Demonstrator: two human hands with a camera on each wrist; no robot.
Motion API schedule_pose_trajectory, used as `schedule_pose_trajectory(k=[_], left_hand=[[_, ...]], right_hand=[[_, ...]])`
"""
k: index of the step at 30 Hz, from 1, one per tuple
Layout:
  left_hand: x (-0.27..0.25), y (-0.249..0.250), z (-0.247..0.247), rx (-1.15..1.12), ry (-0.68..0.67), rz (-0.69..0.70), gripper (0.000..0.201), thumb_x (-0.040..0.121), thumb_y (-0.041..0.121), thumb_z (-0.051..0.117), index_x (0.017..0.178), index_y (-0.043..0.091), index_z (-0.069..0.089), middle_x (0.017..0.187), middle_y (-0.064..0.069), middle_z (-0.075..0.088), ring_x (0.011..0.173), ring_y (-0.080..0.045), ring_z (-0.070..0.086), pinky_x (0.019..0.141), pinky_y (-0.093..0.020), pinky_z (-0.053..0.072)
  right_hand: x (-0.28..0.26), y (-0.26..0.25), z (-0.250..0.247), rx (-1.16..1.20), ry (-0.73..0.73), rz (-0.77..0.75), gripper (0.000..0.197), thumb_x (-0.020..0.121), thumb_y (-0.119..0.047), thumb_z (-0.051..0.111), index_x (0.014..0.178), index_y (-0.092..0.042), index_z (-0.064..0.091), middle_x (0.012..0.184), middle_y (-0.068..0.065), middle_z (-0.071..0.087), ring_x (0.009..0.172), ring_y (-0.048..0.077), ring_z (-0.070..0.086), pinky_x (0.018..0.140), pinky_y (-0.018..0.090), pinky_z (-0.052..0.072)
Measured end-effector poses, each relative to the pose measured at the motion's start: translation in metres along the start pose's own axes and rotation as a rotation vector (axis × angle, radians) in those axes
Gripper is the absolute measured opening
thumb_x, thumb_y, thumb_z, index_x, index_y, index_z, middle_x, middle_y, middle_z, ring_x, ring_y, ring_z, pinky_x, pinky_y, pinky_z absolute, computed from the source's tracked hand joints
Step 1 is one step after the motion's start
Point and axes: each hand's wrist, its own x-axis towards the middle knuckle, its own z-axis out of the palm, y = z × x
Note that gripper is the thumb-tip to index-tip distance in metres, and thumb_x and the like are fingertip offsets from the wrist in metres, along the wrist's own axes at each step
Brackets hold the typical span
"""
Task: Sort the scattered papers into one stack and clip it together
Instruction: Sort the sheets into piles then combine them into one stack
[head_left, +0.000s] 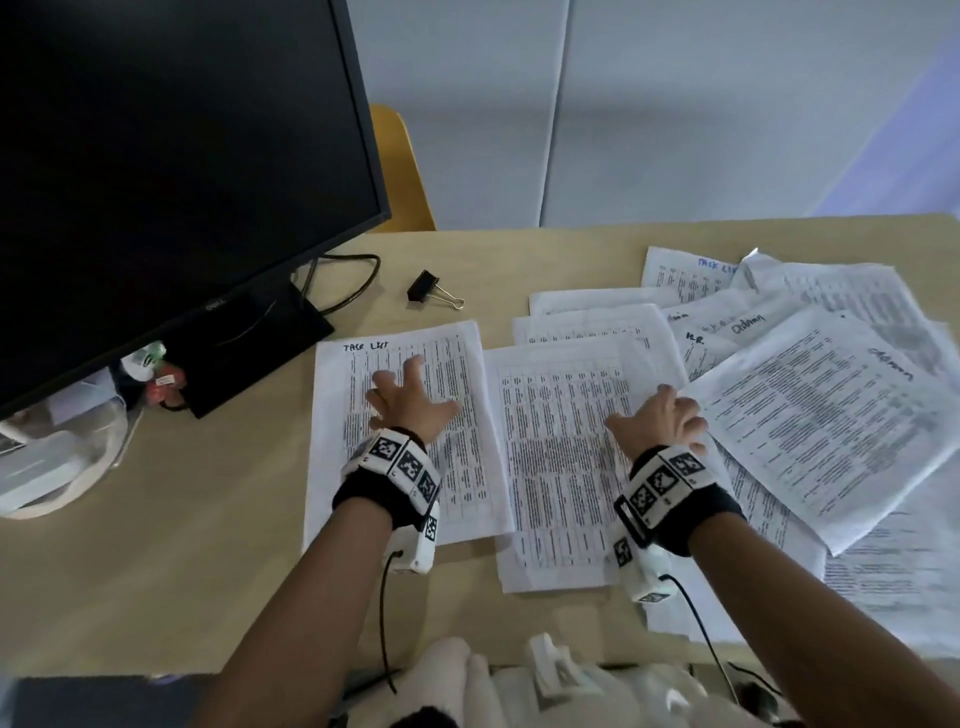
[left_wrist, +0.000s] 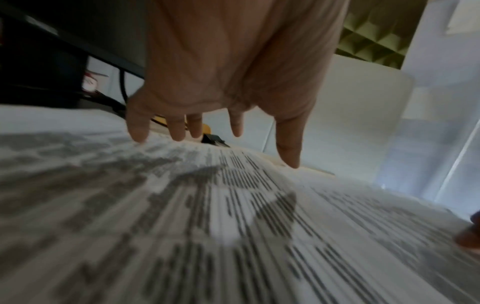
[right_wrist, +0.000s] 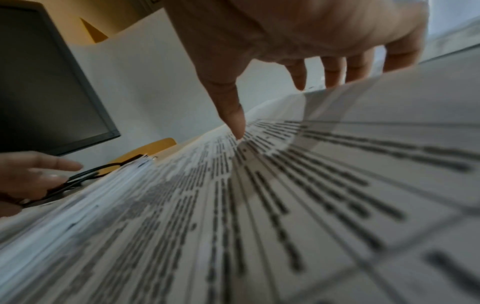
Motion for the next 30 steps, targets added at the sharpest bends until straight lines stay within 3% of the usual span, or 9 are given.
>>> schedule_pose_trajectory(k=[4, 7, 9, 13, 16, 20, 24, 28, 30], left_hand=[[-0.004, 0.009, 0.030, 0.196, -0.110, 0.049, 0.079, 0.078, 0.040, 0.068, 0.142, 0.031, 0.022, 0.151, -0.014, 0.003, 0.140, -0.039, 0.005, 0.113, -0.059, 0.012], [-0.004, 0.007, 0.038, 0.281, -0.110, 0.063, 0.079, 0.077, 0.041, 0.069, 0.140, 0.030, 0.023, 0.149, -0.015, 0.008, 0.139, -0.040, 0.009, 0.111, -0.060, 0.015], [-0.004, 0.008, 0.037, 0.294, -0.104, 0.059, 0.081, 0.076, 0.042, 0.069, 0.141, 0.031, 0.022, 0.149, -0.014, 0.008, 0.139, -0.040, 0.009, 0.109, -0.061, 0.016], [-0.007, 0.012, 0.038, 0.328, -0.112, 0.053, 0.078, 0.079, 0.037, 0.067, 0.141, 0.034, 0.019, 0.147, -0.014, 0.006, 0.137, -0.038, 0.009, 0.107, -0.061, 0.023], [-0.010, 0.022, 0.043, 0.370, -0.140, 0.147, 0.076, 0.084, 0.025, 0.062, 0.142, 0.039, 0.015, 0.150, -0.012, 0.001, 0.139, -0.038, 0.004, 0.109, -0.061, 0.018], [-0.014, 0.029, 0.056, 0.561, -0.232, 0.345, 0.067, 0.088, 0.036, 0.057, 0.143, 0.042, 0.019, 0.154, -0.009, 0.000, 0.143, -0.037, -0.001, 0.112, -0.060, 0.008], [-0.015, 0.029, 0.067, 0.625, -0.257, 0.375, 0.065, 0.090, 0.038, 0.052, 0.144, 0.042, 0.018, 0.155, -0.004, 0.004, 0.143, -0.034, 0.000, 0.113, -0.058, 0.007], [-0.014, 0.032, 0.069, 0.644, -0.279, 0.385, 0.063, 0.092, 0.031, 0.050, 0.145, 0.040, 0.018, 0.154, -0.002, 0.009, 0.142, -0.033, 0.003, 0.112, -0.060, 0.006], [-0.013, 0.036, 0.066, 0.628, -0.281, 0.383, 0.061, 0.091, 0.023, 0.047, 0.144, 0.038, 0.020, 0.151, -0.001, 0.014, 0.140, -0.032, 0.007, 0.112, -0.059, 0.009]], right_hand=[[0.003, 0.013, 0.006, 0.102, -0.003, 0.025, 0.067, 0.075, -0.016, 0.066, 0.128, -0.004, 0.027, 0.129, 0.021, 0.037, 0.120, 0.039, 0.037, 0.100, 0.049, 0.034], [0.002, 0.011, 0.006, 0.232, -0.094, -0.151, 0.028, 0.083, -0.008, 0.055, 0.110, 0.001, 0.053, 0.102, 0.018, 0.062, 0.089, 0.029, 0.059, 0.080, 0.036, 0.051], [0.003, 0.008, -0.003, 0.264, -0.101, -0.248, 0.020, 0.087, -0.009, 0.053, 0.099, 0.003, 0.062, 0.087, 0.017, 0.064, 0.075, 0.022, 0.057, 0.069, 0.027, 0.046], [0.026, 0.011, -0.020, 0.218, 0.060, -0.219, 0.013, 0.083, -0.008, 0.051, 0.086, -0.004, 0.063, 0.077, 0.015, 0.055, 0.078, 0.028, 0.054, 0.071, 0.034, 0.046], [0.054, 0.021, -0.025, 0.107, 0.038, -0.160, 0.012, 0.081, -0.011, 0.055, 0.091, -0.006, 0.059, 0.086, 0.014, 0.054, 0.092, 0.030, 0.054, 0.072, 0.031, 0.041], [0.078, 0.026, -0.026, -0.020, -0.035, -0.176, 0.057, 0.070, -0.029, 0.074, 0.114, -0.004, 0.047, 0.113, 0.013, 0.048, 0.114, 0.032, 0.040, 0.098, 0.045, 0.037], [0.087, 0.019, -0.032, 0.103, -0.009, -0.099, 0.074, 0.067, -0.031, 0.078, 0.121, -0.006, 0.033, 0.117, 0.015, 0.048, 0.116, 0.033, 0.041, 0.097, 0.048, 0.039], [0.082, 0.008, -0.031, 0.181, -0.116, -0.097, 0.044, 0.077, -0.014, 0.066, 0.116, 0.001, 0.050, 0.096, 0.015, 0.059, 0.083, 0.027, 0.057, 0.076, 0.036, 0.052], [0.077, 0.001, -0.029, 0.136, -0.107, -0.226, 0.029, 0.080, -0.010, 0.060, 0.108, -0.001, 0.061, 0.085, 0.010, 0.059, 0.081, 0.025, 0.057, 0.083, 0.038, 0.049]])
